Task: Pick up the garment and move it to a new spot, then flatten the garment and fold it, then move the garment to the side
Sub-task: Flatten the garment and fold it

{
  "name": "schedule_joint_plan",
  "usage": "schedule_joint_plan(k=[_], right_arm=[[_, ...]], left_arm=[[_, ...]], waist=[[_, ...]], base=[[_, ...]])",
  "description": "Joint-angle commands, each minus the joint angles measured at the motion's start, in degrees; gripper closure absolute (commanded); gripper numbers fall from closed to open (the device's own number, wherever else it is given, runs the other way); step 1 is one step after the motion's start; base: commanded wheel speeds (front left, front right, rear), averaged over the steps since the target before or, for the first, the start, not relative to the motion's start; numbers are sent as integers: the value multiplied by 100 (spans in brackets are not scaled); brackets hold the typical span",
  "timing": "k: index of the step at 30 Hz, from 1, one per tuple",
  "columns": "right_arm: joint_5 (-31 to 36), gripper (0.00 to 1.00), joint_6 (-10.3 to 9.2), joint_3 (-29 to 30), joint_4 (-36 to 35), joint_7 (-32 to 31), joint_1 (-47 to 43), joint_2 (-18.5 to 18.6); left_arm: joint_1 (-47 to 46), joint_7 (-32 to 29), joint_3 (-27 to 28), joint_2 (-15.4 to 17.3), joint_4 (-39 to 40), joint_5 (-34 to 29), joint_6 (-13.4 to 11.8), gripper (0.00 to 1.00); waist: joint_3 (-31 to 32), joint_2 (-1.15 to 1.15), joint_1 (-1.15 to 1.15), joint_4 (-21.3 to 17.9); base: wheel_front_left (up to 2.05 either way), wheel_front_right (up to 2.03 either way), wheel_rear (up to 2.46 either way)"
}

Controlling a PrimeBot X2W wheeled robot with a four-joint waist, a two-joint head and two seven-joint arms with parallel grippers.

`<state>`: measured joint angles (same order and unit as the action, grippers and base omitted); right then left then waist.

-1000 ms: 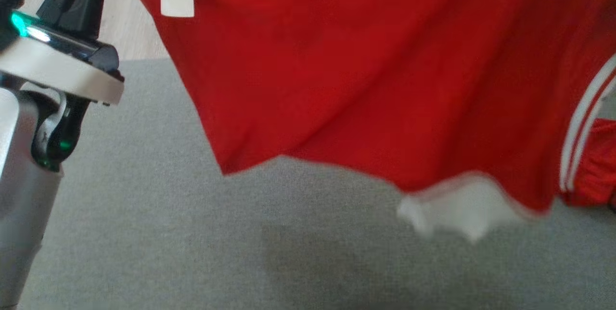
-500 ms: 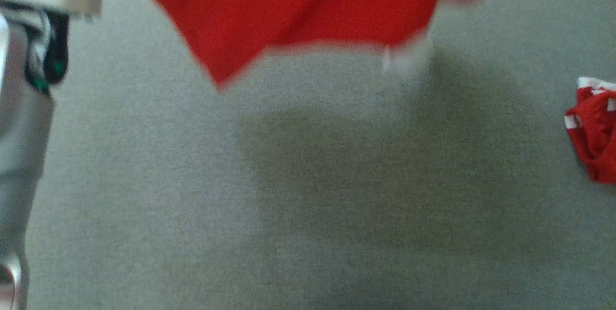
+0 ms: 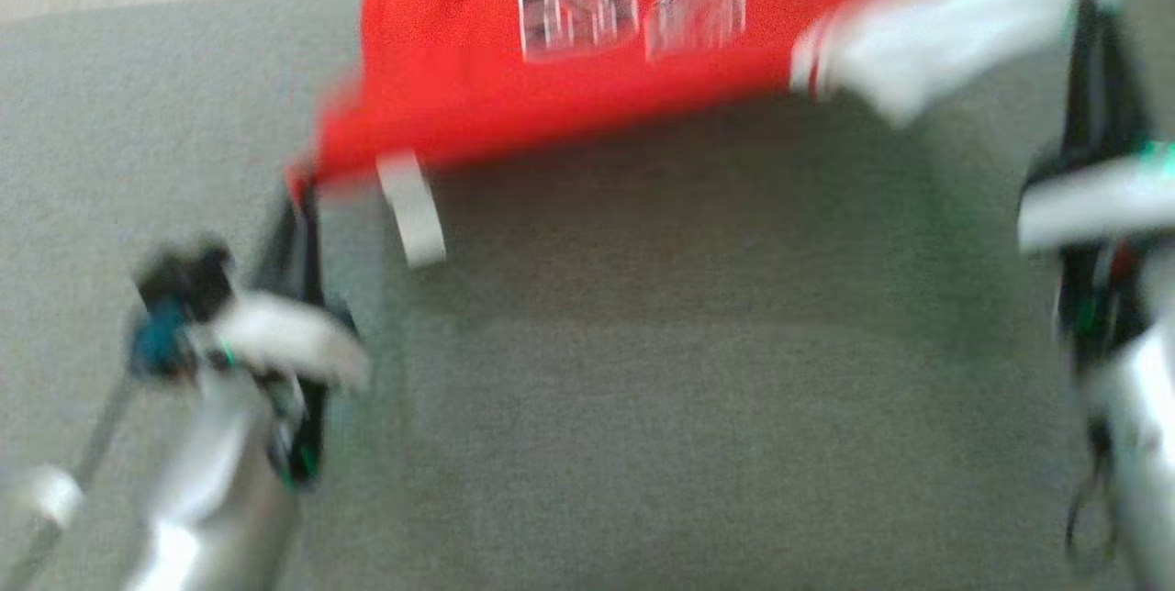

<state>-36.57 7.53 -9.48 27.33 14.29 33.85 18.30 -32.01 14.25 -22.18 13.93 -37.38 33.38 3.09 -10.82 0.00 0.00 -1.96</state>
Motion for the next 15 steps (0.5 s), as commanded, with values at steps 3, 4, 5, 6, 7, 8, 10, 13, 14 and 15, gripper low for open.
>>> schedule_joint_plan(k=[3, 4, 5, 6, 7, 8, 10, 13, 14, 15], right_arm=[[-387, 100, -4, 173, -591, 65, -1464, -106], [-421, 100, -4, 191, -674, 66, -1811, -149], [-449, 100, -4, 182, -750, 66, -2138, -201], [-449, 100, -4, 182, -750, 66, -2138, -201], [-479, 100, -4, 142, -830, 64, -2445, -250], [-488, 100, -4, 102, -908, 61, -2730, -268], [-550, 100, -4, 125, -1049, 62, -3233, -314], [-679, 100, -4, 212, -1256, 64, -3899, -360], [-721, 100, -4, 188, -1336, 45, -4094, -349], [-737, 100, -4, 187, -1401, 32, -4270, -328]], left_arm=[[853, 71, 566, -153, 36, 77, 17, 100], [1111, 71, 644, -251, 54, 27, 28, 100], [1350, 72, 751, -332, 89, -35, 24, 100], [1350, 72, 751, -332, 89, -35, 24, 100], [1579, 72, 863, -408, 141, -112, 26, 100], [1794, 72, 975, -487, 198, -188, 37, 100], [2206, 73, 1244, -639, 364, -333, 41, 100], [2772, 73, 1485, -811, 584, -570, 144, 100], [2935, 73, 1534, -855, 638, -636, 182, 100], [3076, 73, 1596, -890, 695, -697, 210, 100]], waist=[[204, 0, 0, -124], [254, 0, 0, -147], [308, 0, 0, -171], [308, 0, 0, -171], [362, 0, 0, -189], [415, 0, 0, -196], [535, 0, 0, -208], [684, 0, 0, -212], [715, 0, 0, -210], [737, 0, 0, -208]], base=[[0, 0, 0], [0, 0, 0], [0, 0, 0], [0, 0, 0], [0, 0, 0], [0, 0, 0], [0, 0, 0], [0, 0, 0], [0, 0, 0], [0, 0, 0]])
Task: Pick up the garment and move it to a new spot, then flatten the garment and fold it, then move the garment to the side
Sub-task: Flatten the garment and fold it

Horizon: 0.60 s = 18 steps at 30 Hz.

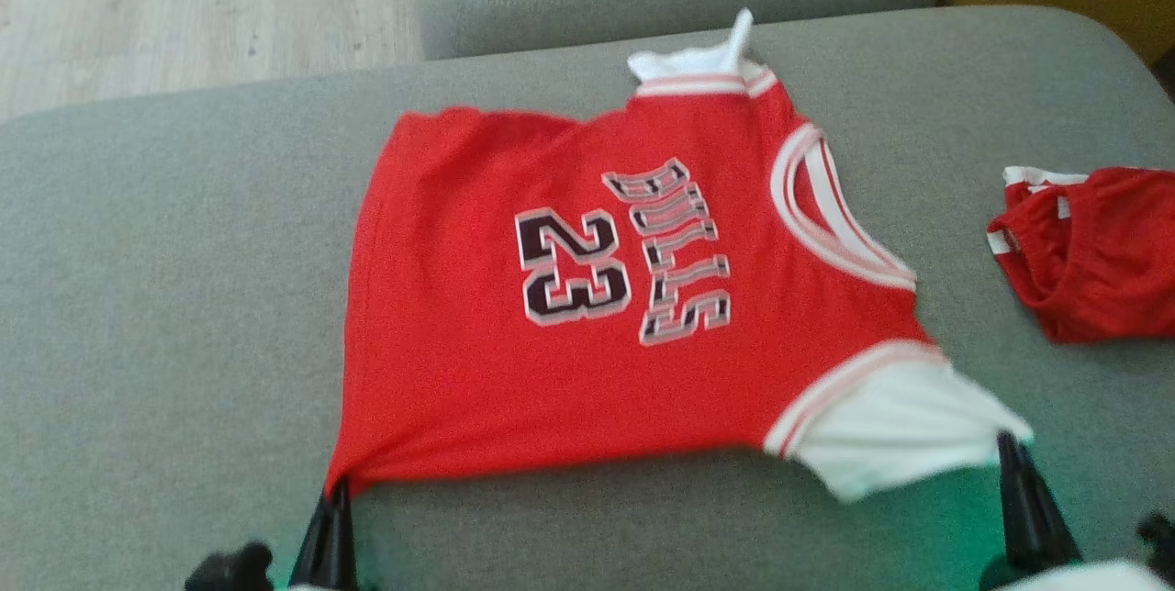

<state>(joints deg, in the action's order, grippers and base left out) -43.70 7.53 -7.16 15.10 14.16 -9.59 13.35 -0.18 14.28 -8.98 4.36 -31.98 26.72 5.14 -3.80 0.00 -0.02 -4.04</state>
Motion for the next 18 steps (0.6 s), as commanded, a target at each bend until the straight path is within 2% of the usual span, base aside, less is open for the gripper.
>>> schedule_joint_plan(k=[1, 5, 10, 13, 18], right_arm=[[-53, 100, -4, -36, -244, 29, -72, 175], [-155, 100, -4, 37, -580, 11, -301, 163], [-131, 100, -4, 61, -841, -130, 214, 59], [-32, 100, -4, 98, -700, -363, 797, -44], [342, 100, -4, 233, -49, -707, 1898, -287]], left_arm=[[20, 71, 337, 38, 217, -92, 31, 100], [345, 71, 493, -43, 512, -316, 118, 100], [93, 72, 465, -102, 797, -472, 194, 100], [-318, 72, 368, -122, 695, -473, 212, 100], [-1150, 72, 250, -138, 130, -482, 218, 100]], waist=[[57, 0, 2, 2], [68, 0, 2, 24], [-82, 0, 2, 123], [-215, 0, 2, 175], [-463, 0, 2, 242]], base=[[0, 0, 0], [0, 0, 0], [0, 0, 0], [0, 0, 0], [0, 0, 0]])
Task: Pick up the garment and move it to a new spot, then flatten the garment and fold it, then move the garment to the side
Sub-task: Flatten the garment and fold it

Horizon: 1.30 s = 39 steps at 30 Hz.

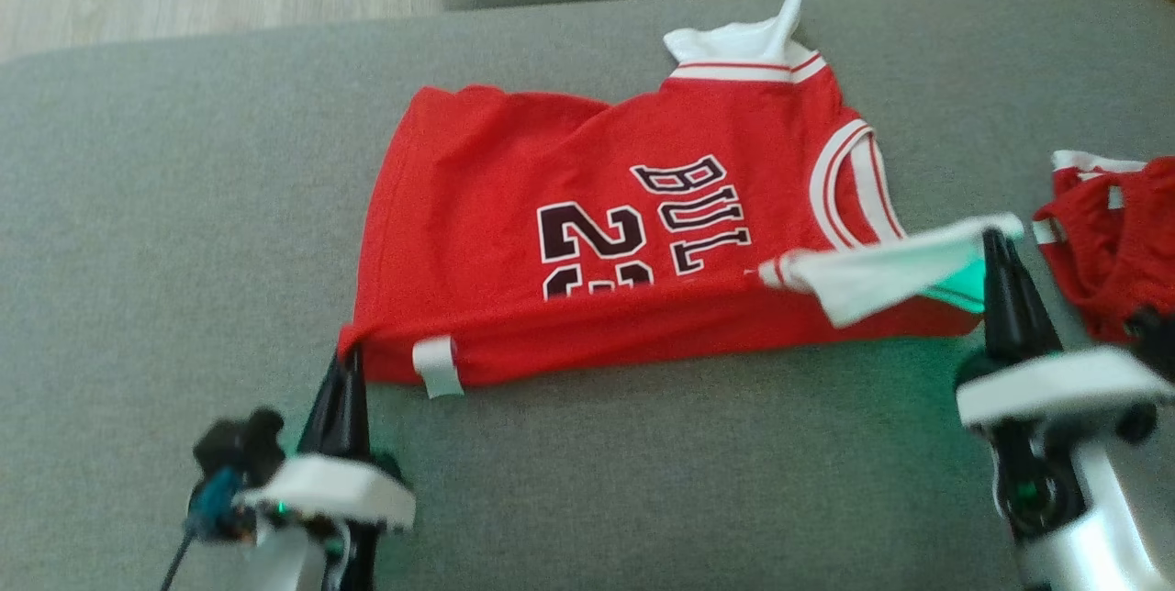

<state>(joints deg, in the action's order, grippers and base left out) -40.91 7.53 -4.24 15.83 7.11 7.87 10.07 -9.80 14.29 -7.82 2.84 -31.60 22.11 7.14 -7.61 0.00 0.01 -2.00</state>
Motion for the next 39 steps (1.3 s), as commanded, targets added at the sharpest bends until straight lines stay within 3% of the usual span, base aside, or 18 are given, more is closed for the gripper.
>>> schedule_joint_plan(k=[1, 9, 10, 11, 12, 13, 14, 20, 26, 32, 39], right_arm=[[170, 100, -4, -53, 29, -61, 357, 1], [974, 100, -4, -28, 1197, -63, 1705, -281], [1073, 86, -4, -27, 1342, -5, 1823, -295], [1177, 26, -4, -20, 1480, 78, 1927, -310], [1289, 0, -4, -8, 1617, 173, 2016, -324], [1409, 0, -4, 9, 1742, 289, 2093, -337], [1548, 0, -4, 13, 1839, 418, 2159, -344], [2368, 0, -4, 53, 1966, 769, 2119, -319], [3303, 0, -4, 364, 1219, 786, 1103, -449], [3450, 0, -4, 486, 1022, 787, 45, -630], [3305, 0, -4, 526, 1023, 788, -534, -706]], left_arm=[[-366, 71, 122, 11, -30, -19, 2, 100], [-1551, 71, -66, 6, -945, -125, -145, 100], [-1656, 71, -84, 5, -1015, -130, -156, 100], [-1742, 71, -99, 5, -1065, -143, -184, 100], [-1802, 71, -101, 5, -1062, -164, -240, 96], [-1839, 71, -88, 5, -1036, -201, -302, 33], [-1852, 71, -71, 5, -1010, -261, -362, 0], [-1450, 71, 204, 8, -492, -645, -598, 0], [-293, 71, 517, 10, 293, -1093, -720, 0], [693, 71, 570, 6, 677, -1088, -747, 0], [1252, 71, 475, 5, 710, -904, -836, 0]], waist=[[-133, 0, -1, 57], [-430, 0, -1, 114], [-444, 0, -1, 116], [-449, 0, -1, 118], [-447, 0, -1, 120], [-443, 0, -1, 121], [-429, 0, -1, 121], [-263, 0, -1, 111], [43, 0, -1, 146], [381, 0, -1, 197], [676, 0, -1, 205]], base=[[0, 0, 0], [0, 0, 0], [0, 0, 0], [0, 0, 0], [0, 0, 0], [0, 0, 0], [0, 0, 0], [0, 0, 0], [0, 0, 0], [0, 0, 0], [0, 0, 0]])
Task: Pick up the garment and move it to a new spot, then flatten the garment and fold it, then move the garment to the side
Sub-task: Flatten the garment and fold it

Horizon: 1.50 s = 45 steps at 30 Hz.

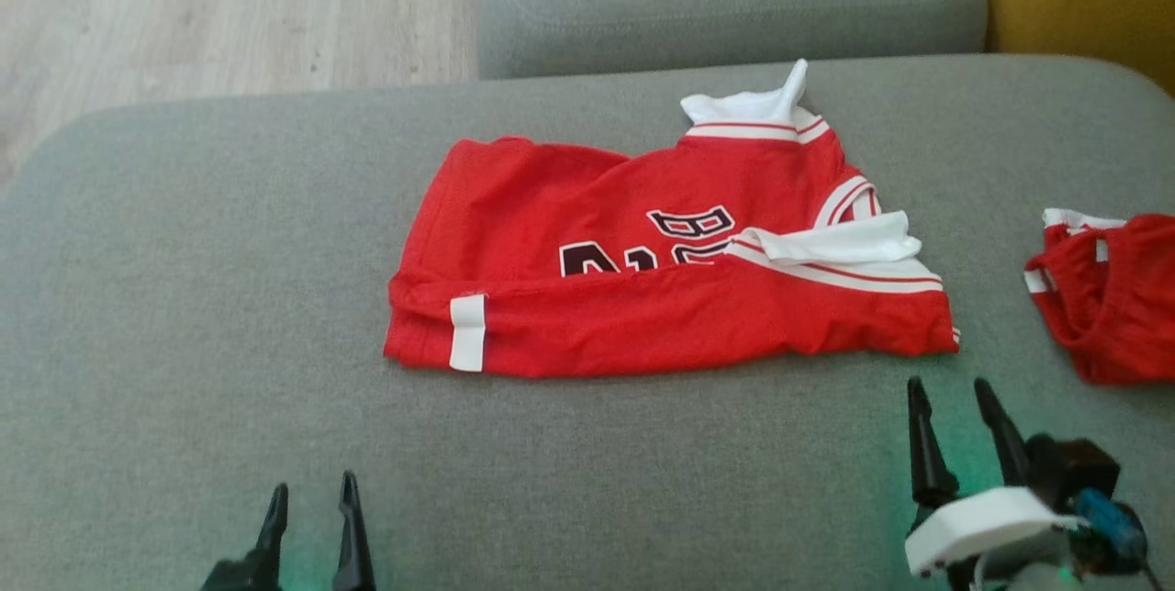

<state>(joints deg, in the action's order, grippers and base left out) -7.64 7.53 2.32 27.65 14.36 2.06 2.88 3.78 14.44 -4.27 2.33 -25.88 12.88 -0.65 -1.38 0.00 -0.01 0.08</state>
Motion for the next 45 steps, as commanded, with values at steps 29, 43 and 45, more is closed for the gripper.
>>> schedule_joint_plan(k=[29, 43, 45], right_arm=[[-298, 0, -4, -332, -492, 63, 1033, 0], [-360, 0, -4, 425, 375, 63, 1587, 0], [-442, 0, -4, 430, 739, 61, 1732, 0]], left_arm=[[-2549, 56, -294, 55, -1639, 808, 486, 0], [-2878, 56, -1589, 54, -2615, 1422, 801, 100], [-2865, 56, -1700, 54, -2565, 1506, 804, 100]], waist=[[-1180, 0, 1, -326], [-1320, 0, 1, -269], [-1333, 0, 1, -227]], base=[[0, 0, 0], [0, 0, 0], [0, 0, 0]])
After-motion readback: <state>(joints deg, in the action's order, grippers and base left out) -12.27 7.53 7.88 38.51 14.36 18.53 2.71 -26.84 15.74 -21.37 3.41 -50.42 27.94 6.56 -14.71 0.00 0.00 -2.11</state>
